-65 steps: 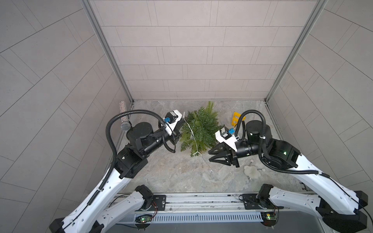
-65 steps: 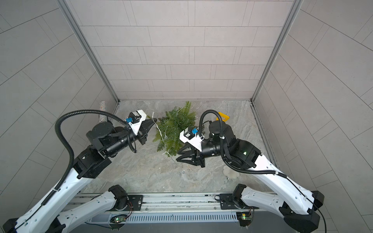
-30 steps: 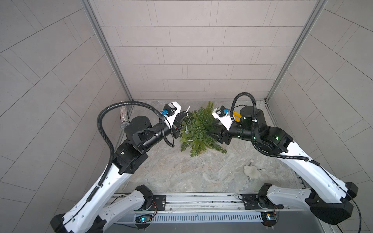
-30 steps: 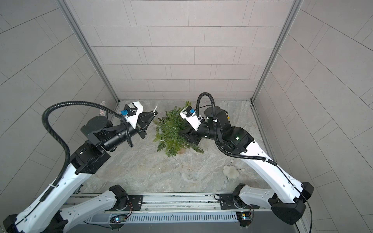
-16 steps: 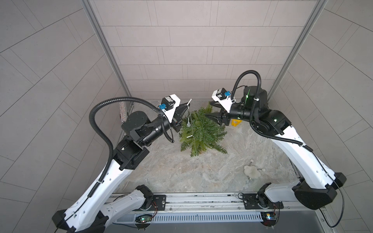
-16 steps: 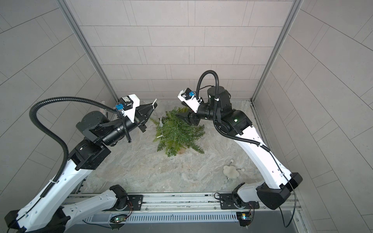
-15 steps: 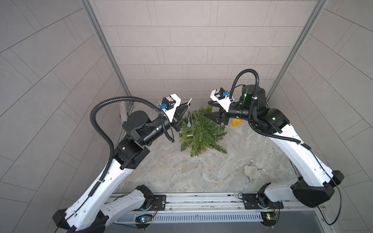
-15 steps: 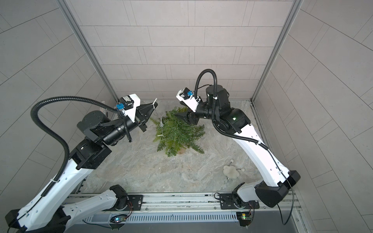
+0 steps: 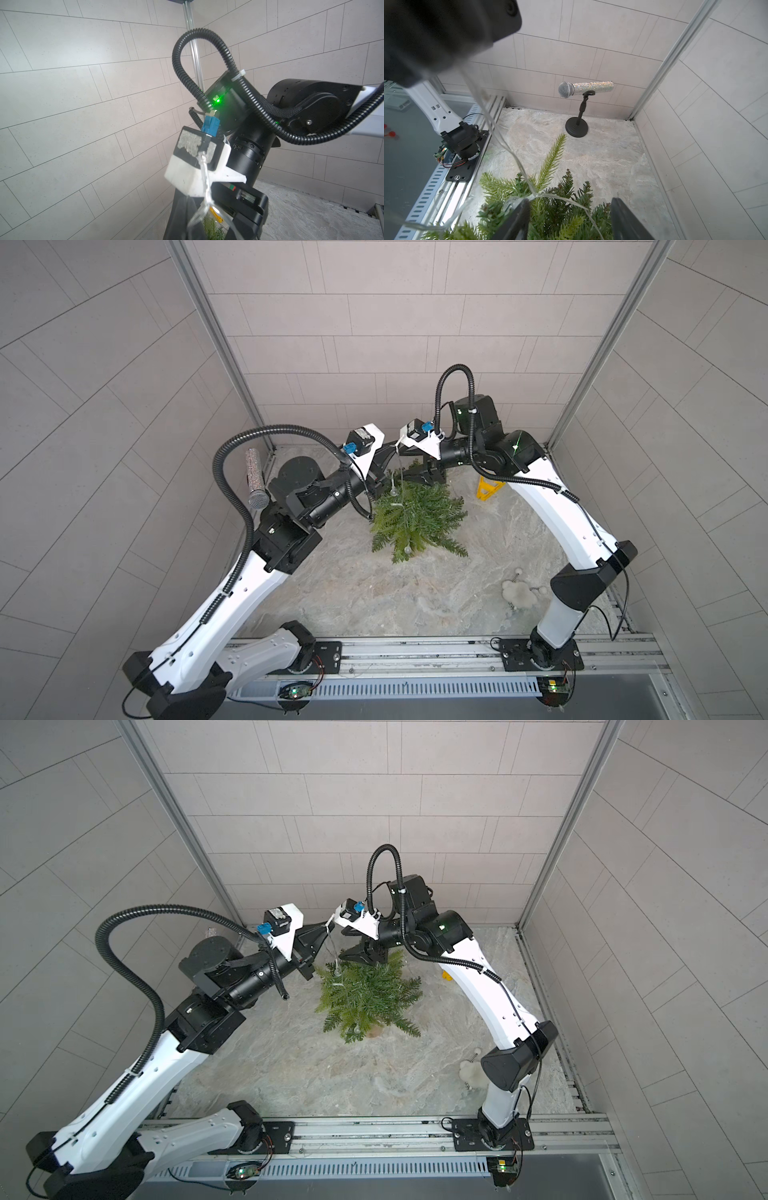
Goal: Remove string lights from the small christmas tree
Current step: Remove the light string from the Christmas tree.
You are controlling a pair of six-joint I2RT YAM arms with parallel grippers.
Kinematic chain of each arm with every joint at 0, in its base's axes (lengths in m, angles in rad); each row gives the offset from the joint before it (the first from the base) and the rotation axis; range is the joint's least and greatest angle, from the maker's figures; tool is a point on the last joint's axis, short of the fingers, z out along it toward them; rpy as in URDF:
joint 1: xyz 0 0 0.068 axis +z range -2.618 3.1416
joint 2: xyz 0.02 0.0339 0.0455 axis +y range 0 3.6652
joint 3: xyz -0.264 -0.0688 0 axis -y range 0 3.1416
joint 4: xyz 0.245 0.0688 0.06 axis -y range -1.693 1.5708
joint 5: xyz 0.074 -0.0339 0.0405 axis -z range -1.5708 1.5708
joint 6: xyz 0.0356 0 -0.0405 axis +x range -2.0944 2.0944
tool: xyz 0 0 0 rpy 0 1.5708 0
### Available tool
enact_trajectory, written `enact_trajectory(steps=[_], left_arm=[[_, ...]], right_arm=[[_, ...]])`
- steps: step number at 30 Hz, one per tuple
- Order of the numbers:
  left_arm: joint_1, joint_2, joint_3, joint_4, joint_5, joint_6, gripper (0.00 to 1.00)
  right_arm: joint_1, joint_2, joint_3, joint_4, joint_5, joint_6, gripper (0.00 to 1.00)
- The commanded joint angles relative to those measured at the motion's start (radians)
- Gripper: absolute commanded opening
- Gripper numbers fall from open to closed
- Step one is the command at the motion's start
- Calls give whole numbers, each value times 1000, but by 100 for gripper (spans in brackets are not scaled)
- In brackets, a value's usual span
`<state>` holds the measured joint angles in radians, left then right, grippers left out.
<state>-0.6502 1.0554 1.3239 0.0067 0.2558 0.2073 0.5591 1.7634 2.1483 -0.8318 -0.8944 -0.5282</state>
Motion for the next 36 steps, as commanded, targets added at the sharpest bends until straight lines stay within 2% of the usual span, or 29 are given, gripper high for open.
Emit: enact_trajectory(steps=[1, 8, 12, 19, 24, 28, 36], left_arm=[[-2, -18, 16, 83, -4, 15, 0], [-3, -19, 20, 88, 3, 14, 0], [-3, -10, 17, 94, 5, 14, 0], [-3, -2, 15, 108, 6, 9, 0], [-4, -7, 11, 108, 7, 8, 0], [-4, -8, 5, 105, 13, 2, 0], [-3, 3, -5, 99, 52, -26, 0]], right_arm=[[2, 18, 51, -53, -115, -36, 63], [3, 37, 62, -7, -161, 8, 63], [7, 50, 61, 43, -111, 52, 60], [6, 94, 73, 96, -106, 93, 56], [-20, 113, 73, 189, -96, 183, 41], [-35, 114, 77, 224, -86, 209, 33], [-88, 104, 75, 244, 24, 245, 17]])
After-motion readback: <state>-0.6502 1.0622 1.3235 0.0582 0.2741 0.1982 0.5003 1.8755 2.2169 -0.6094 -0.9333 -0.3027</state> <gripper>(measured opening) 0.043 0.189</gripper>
